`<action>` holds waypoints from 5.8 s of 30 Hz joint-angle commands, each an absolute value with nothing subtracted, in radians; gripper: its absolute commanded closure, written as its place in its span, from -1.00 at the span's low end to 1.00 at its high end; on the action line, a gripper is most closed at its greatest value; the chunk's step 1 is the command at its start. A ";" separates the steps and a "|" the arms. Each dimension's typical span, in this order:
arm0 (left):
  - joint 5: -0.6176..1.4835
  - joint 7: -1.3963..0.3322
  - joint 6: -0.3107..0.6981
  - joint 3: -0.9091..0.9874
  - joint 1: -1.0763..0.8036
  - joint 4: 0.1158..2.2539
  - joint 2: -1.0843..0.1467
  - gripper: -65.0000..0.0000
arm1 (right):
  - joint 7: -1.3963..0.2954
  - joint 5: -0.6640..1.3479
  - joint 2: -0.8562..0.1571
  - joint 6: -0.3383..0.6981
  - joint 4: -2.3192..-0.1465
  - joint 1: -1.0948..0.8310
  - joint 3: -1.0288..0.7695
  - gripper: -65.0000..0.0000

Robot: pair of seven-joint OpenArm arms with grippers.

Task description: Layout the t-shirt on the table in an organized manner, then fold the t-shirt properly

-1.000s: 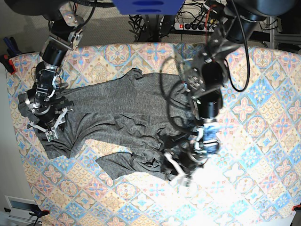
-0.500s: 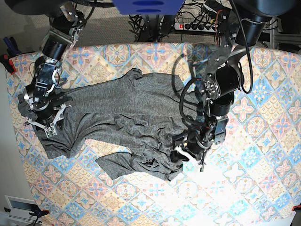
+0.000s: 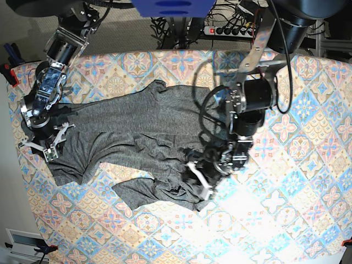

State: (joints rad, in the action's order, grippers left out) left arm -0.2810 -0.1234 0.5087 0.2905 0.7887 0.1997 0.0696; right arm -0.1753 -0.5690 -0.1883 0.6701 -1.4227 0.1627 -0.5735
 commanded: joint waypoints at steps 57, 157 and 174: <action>-0.231 -0.730 0.656 0.119 0.380 1.500 0.124 0.74 | -0.148 -0.553 -0.119 0.661 -1.583 0.097 -0.707 0.25; -0.331 -0.673 0.665 -0.209 -0.004 1.827 0.079 -0.45 | 0.317 -1.098 -0.168 0.698 -1.366 -0.001 -1.023 -0.18; -0.348 -0.677 0.665 -0.223 -0.010 1.827 0.081 -0.45 | 0.300 -0.906 -0.162 0.698 -1.310 0.130 -1.241 -0.18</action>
